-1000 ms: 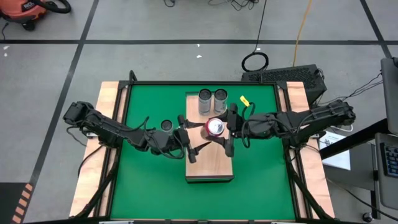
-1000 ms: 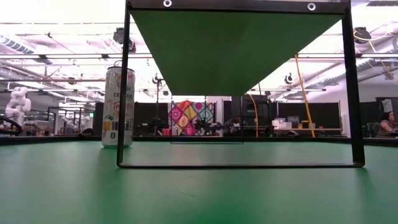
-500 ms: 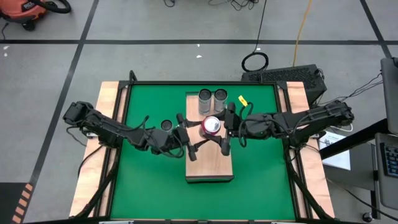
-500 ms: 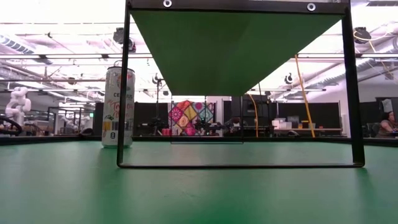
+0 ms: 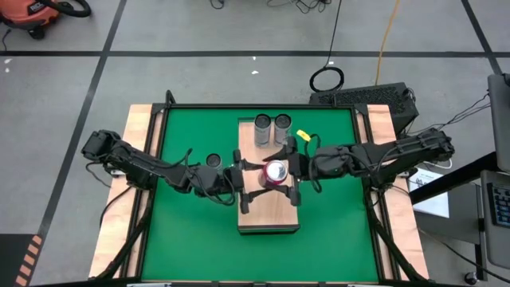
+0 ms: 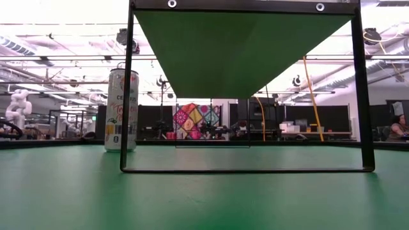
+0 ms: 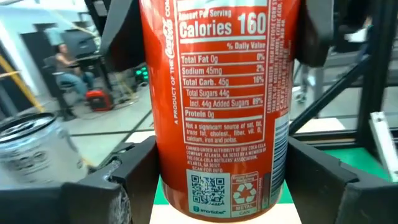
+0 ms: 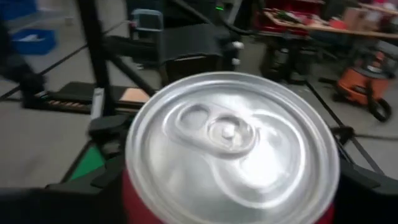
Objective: Place canned beverage on shelf
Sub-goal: Put the red soda can on the shelf
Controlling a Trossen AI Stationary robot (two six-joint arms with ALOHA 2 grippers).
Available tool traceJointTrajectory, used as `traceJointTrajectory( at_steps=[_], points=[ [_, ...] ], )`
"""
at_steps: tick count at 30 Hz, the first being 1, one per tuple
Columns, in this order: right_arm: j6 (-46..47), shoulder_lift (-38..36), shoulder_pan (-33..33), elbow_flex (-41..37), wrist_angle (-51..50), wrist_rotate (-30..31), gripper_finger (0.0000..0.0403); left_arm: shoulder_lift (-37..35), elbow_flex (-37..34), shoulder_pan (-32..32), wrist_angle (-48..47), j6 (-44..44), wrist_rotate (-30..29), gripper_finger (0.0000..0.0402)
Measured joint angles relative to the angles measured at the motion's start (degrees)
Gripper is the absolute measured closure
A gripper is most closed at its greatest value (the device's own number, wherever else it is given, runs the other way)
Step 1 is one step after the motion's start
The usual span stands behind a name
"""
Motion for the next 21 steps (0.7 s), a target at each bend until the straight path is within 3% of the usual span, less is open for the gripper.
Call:
traceJointTrajectory(
  at_steps=[9, 16, 21],
  points=[
    [-3.5, -3.3, 0.0, 0.0, -2.7, -4.6, 0.0065, 0.0, 0.0, 0.3, 1.3, -1.1, 5.7, 0.0127],
    [-3.3, -4.2, 0.0, 0.0, -3.7, -8.7, 0.0067, -0.1, 0.0, 2.6, 0.9, -4.3, 15.8, 0.0127],
    [-2.9, -4.0, 0.0, 0.0, -3.8, -9.6, 0.0081, -0.1, 0.0, 3.6, 0.4, -4.8, 18.9, 0.0127]
  ],
)
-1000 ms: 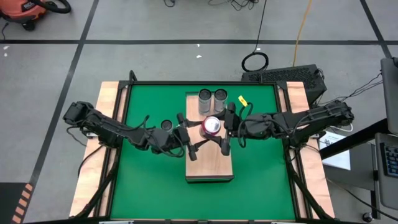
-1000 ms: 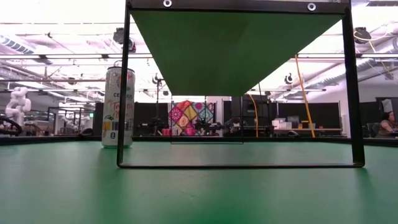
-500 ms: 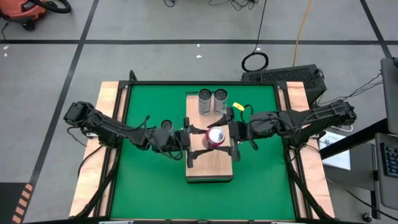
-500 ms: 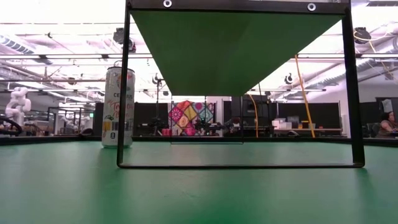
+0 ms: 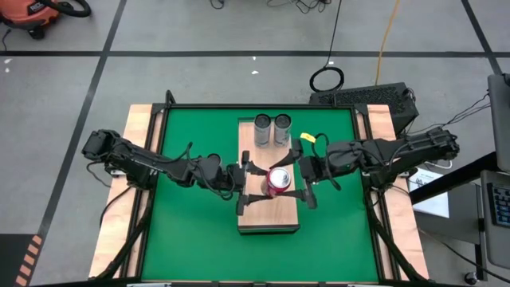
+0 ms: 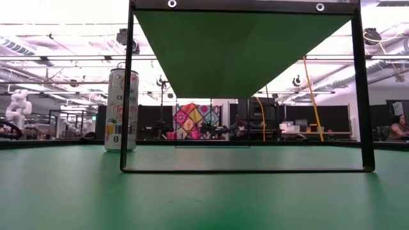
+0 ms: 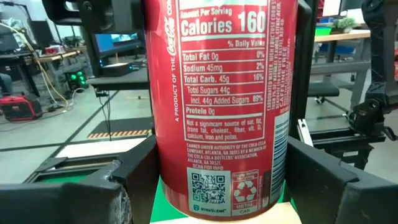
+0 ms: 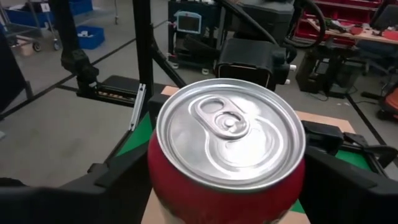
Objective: Place canned beverage on shelf
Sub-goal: Put the red soda can on the shelf
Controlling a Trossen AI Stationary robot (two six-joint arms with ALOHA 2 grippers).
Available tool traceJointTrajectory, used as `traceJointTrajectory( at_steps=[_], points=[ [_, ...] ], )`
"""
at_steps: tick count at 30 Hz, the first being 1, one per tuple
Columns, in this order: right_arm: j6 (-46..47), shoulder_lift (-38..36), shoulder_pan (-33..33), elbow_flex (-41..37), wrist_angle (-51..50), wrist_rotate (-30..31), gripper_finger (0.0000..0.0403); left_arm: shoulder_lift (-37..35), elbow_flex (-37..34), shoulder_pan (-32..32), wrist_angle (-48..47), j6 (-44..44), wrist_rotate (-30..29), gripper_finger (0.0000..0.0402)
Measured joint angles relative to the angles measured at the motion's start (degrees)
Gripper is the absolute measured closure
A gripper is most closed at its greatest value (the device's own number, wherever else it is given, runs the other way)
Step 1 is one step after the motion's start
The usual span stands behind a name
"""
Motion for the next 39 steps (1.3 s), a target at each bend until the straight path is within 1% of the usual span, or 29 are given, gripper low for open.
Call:
traceJointTrajectory(
  at_steps=[5, 8, 13, 16, 18, 22, 26, 28, 30, 37, 39],
  points=[
    [0.0, -0.1, 0.0, 0.0, -0.2, 0.0, 0.0104, 0.0, 0.0, 0.3, -0.5, 0.3, 0.2, 0.0127],
    [0.0, -0.1, 0.0, 0.0, -0.5, 0.0, 0.0107, 0.0, 0.0, 0.3, -1.0, 0.3, 0.1, 0.0126],
    [0.0, -0.1, 0.0, 0.0, -1.8, 0.1, 0.0106, 0.0, 0.0, 0.3, -1.3, 0.3, -0.6, 0.0102],
    [0.7, -0.1, 0.0, 0.0, -3.5, 0.5, 0.0107, 0.0, 0.0, 0.2, -1.9, 0.4, -3.7, 0.0082],
    [1.2, -0.1, 0.0, -0.2, -5.8, 0.6, 0.0107, -0.2, 0.2, 0.2, -2.1, 0.4, -4.6, 0.0068],
    [1.8, -0.1, 0.0, -1.2, -5.8, 4.1, 0.0108, -0.3, 0.2, 0.1, -4.3, -0.1, -6.2, 0.0052],
    [3.1, -0.3, 0.1, -4.0, -5.2, 6.2, 0.0109, -1.4, 0.2, -0.4, -7.7, -1.6, -10.9, 0.0048],
    [3.6, -0.3, 0.1, -5.9, -3.7, 6.4, 0.0109, -2.5, 0.1, -1.0, -11.3, -1.7, -13.1, 0.0048],
    [4.2, -0.3, 0.1, -7.7, -1.9, 6.7, 0.0109, -3.2, 0.1, -1.5, -12.6, -2.4, -15.2, 0.0048],
    [5.0, -0.3, 0.1, -12.8, 2.8, 12.8, 0.0109, -7.2, 0.1, -3.7, -21.1, -4.7, -21.3, 0.0047],
    [4.4, -0.3, 0.1, -13.5, 3.6, 14.3, 0.0109, -7.8, 0.1, -4.2, -21.9, -4.7, -21.7, 0.0047]
  ],
)
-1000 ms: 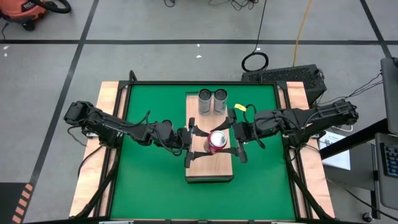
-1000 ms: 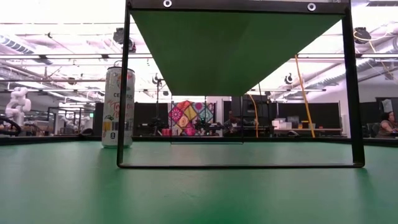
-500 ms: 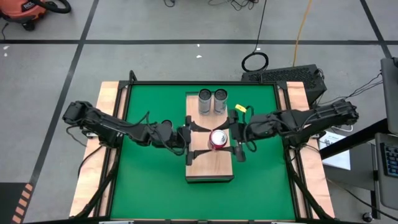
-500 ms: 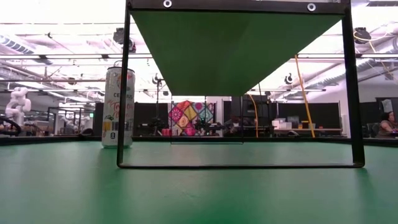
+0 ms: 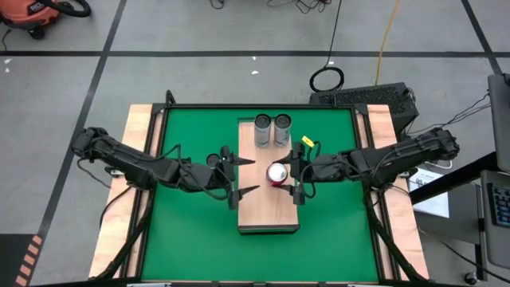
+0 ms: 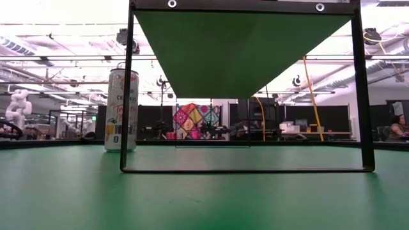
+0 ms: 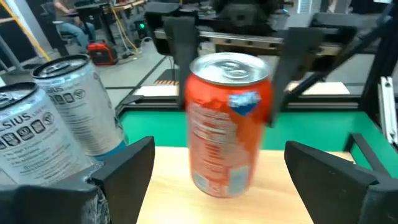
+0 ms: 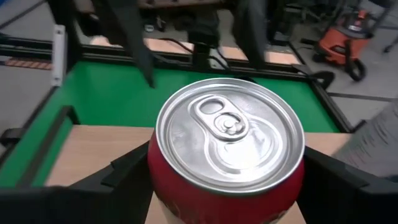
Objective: Place canned beverage on shelf
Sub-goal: Put the red soda can on the shelf
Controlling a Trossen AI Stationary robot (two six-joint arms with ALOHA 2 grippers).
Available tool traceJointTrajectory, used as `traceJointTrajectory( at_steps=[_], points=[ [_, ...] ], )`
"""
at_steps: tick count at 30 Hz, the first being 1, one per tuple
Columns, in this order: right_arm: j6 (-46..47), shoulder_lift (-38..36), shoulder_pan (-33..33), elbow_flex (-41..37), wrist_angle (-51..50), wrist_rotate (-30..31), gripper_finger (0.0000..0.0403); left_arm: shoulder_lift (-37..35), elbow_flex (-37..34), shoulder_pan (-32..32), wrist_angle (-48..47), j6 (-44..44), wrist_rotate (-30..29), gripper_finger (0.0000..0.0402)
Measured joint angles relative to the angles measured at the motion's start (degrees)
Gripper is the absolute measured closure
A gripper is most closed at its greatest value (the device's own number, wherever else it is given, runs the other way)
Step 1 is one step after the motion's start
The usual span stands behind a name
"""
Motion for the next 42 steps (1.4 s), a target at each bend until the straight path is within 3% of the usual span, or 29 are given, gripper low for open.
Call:
traceJointTrajectory(
  at_steps=[5, 10, 23, 36, 42],
  points=[
    [-0.2, 0.0, -0.7, -1.2, -0.1, 3.8, 0.0107, -0.6, 0.0, -1.3, -2.4, 0.0, -0.2, 0.0047],
    [-1.1, -0.1, -1.7, -1.4, -0.6, 4.0, 0.0107, -0.7, 0.0, -2.1, -4.2, -0.9, -0.4, 0.0047],
    [-0.1, -0.5, -7.5, -2.7, -1.8, -0.8, 0.0106, -0.6, 0.0, -2.9, -8.1, -3.0, -0.4, 0.0047],
    [3.0, -4.7, -8.9, -8.4, 0.8, -0.9, 0.0105, -0.6, -0.1, -3.1, -10.1, -2.9, -0.4, 0.0047],
    [3.0, -4.7, -8.9, -8.4, 0.7, -0.8, 0.0081, -0.6, -0.1, -3.1, -9.8, -2.9, -0.4, 0.0047]
  ],
)
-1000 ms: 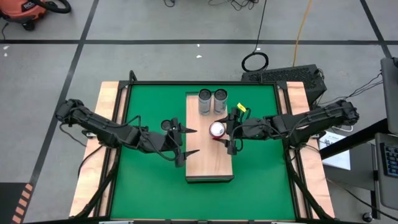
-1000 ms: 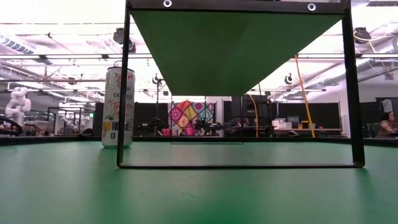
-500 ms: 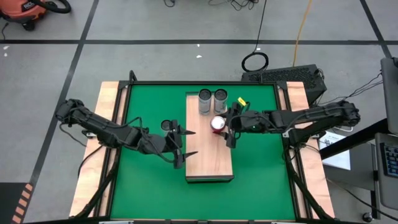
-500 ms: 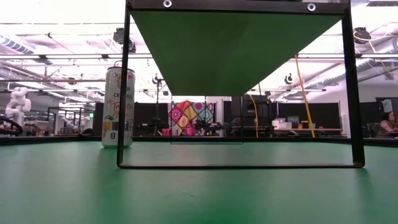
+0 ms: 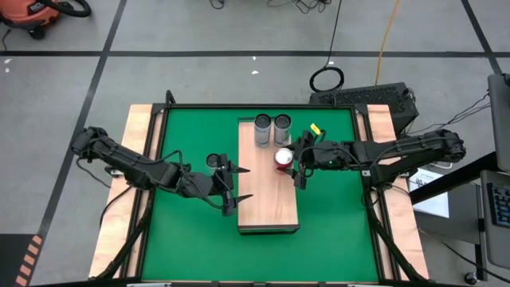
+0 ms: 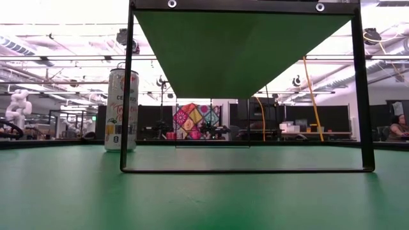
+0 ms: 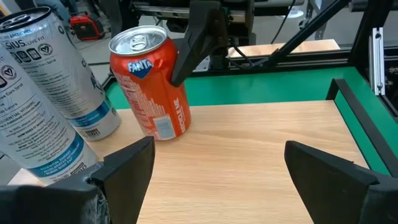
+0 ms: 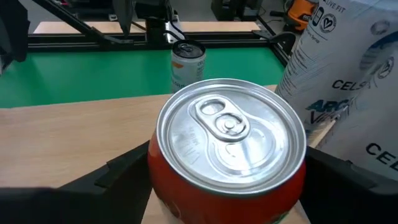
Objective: Place canned beverage on shelf
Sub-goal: Put the red soda can on the shelf, then put the white-yellow soda can on the shelf
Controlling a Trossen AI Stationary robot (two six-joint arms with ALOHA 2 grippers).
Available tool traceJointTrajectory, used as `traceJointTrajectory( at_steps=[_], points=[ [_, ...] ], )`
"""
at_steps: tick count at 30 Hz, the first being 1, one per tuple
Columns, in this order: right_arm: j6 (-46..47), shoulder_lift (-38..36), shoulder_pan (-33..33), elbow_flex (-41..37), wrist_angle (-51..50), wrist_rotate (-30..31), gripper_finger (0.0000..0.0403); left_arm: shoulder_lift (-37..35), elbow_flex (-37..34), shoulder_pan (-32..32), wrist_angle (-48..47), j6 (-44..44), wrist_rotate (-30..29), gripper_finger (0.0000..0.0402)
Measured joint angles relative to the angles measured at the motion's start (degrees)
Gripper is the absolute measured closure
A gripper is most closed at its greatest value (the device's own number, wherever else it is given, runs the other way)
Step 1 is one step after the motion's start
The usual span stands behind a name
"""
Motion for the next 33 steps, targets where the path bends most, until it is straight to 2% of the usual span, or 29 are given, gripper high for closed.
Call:
traceJointTrajectory(
  at_steps=[5, 12, 16, 23, 28, 33],
  points=[
    [-0.1, 0.6, 0.0, 0.0, 1.5, 0.0, 0.0058, 0.0, 0.0, 0.0, 0.8, 0.2, 0.0, 0.0047],
    [-0.4, 0.4, 0.0, 0.0, 2.4, 0.1, 0.0054, 0.0, 0.0, 0.0, -0.2, 0.1, -0.2, 0.0047],
    [-0.1, -1.4, 0.1, 0.0, 2.3, 0.1, 0.0053, -1.6, 0.0, -0.5, -3.7, -0.7, -3.4, 0.0047],
    [1.3, -6.9, 2.2, 0.0, 1.2, 0.2, 0.0053, -7.7, 0.0, -1.1, -17.8, -7.7, -7.4, 0.0047],
    [1.2, -10.7, 4.9, 0.1, -0.5, 0.2, 0.0053, -10.7, 0.0, 0.1, -29.9, -13.6, -7.5, 0.0047],
    [0.3, -12.6, 8.7, 0.1, -4.5, 2.1, 0.0053, -12.1, 0.0, 1.8, -38.3, -11.9, -4.3, 0.0047]
  ],
)
